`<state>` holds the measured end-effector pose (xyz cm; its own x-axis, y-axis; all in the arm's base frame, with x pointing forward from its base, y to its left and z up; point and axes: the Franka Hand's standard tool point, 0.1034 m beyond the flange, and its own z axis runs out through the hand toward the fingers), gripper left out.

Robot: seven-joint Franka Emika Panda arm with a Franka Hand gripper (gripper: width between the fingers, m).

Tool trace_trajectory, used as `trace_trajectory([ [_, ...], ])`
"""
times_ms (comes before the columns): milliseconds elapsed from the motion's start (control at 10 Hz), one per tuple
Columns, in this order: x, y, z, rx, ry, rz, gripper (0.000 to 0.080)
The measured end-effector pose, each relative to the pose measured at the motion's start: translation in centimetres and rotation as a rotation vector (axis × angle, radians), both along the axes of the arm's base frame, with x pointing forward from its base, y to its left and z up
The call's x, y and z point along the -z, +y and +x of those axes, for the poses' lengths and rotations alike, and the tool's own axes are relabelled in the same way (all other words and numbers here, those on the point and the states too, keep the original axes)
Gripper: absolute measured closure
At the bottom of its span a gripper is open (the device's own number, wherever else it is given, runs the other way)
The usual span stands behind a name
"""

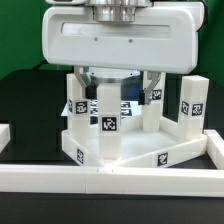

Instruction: Assemble desk

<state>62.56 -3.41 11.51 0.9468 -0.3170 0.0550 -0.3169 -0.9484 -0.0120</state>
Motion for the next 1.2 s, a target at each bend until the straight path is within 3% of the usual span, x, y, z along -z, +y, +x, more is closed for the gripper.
trace_trajectory([
  [300,0.03,-0.43,-0.04,-0.153,0.003,-0.014,0.0151],
  [500,0.04,-0.45,-0.05,-0.151,0.003,-0.013,0.0416],
  [600,0.04,-0.45,-0.05,-0.151,0.003,-0.013,0.0416],
  [700,0.05,-0.45,-0.05,-0.139,0.003,-0.012,0.0512],
  [1200,0.08,-0.43,-0.06,0.132,0.001,0.004,0.0511],
])
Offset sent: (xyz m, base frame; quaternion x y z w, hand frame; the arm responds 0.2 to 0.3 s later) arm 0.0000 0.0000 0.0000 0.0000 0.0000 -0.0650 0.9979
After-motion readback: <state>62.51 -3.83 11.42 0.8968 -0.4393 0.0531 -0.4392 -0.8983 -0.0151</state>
